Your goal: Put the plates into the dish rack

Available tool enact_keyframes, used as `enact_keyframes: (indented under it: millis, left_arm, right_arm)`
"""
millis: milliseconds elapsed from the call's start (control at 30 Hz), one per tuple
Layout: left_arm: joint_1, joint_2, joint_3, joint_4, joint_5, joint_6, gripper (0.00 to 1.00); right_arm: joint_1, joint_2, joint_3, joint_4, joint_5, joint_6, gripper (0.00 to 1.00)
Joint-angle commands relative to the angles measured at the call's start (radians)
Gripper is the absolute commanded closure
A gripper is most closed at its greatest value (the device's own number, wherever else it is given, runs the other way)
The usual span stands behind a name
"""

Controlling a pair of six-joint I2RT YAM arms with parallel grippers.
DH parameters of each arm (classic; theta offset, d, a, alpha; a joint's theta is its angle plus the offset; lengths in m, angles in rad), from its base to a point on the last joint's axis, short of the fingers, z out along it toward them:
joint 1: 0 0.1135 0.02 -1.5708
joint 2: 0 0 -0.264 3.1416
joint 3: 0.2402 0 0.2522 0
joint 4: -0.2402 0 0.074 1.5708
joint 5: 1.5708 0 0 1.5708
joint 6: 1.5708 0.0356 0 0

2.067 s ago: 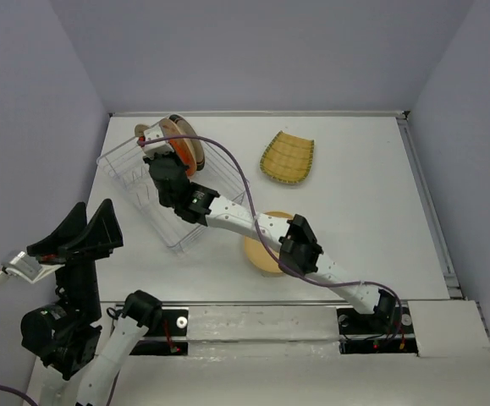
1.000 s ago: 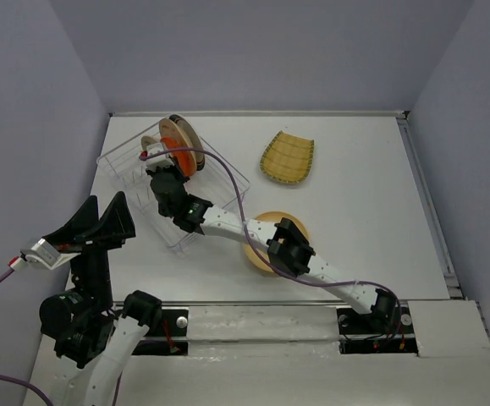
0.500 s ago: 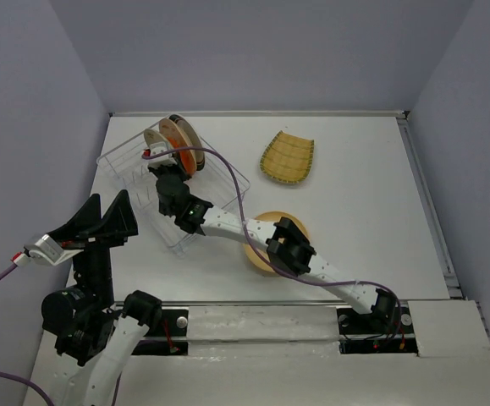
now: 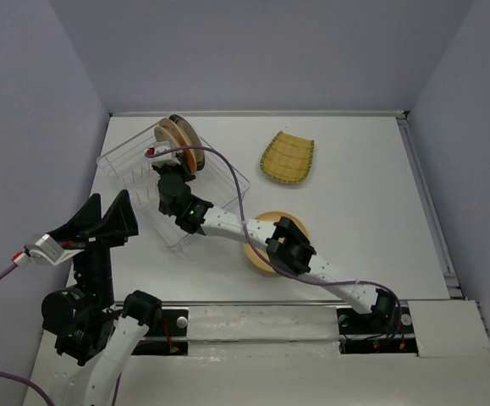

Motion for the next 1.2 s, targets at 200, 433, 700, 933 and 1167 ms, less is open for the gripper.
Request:
enact_keyframes:
  millis: [200, 433, 700, 933, 1167]
  left_arm:
    - [0.005, 0.026, -0.006, 0.066, 0.007, 0.000, 0.01]
    - [0.005, 0.023, -0.006, 0.064, 0.009, -0.002, 0.01]
    - [0.006, 0.032, -0.008, 0.061, 0.006, 0.003, 0.01]
    - [0.008, 0.052, -0.011, 0.055, -0.001, 0.007, 0.01]
    - [0.009, 0.073, -0.014, 0.050, 0.006, 0.011, 0.01]
  right_arm:
    - [-0.010, -0.064, -0.048, 0.039, 0.042, 0.081, 0.93]
    - [-0.010, -0.016, -0.025, -0.041, 0.036, 0.134, 0.93]
    - [0.010, -0.138, -0.111, -0.081, -0.055, 0.166, 0.33]
    - [0.010, -0.461, -0.474, -0.107, -0.177, 0.270, 0.33]
    - [-0.086, -0.892, -0.997, -0.280, -0.396, 0.570, 0.34]
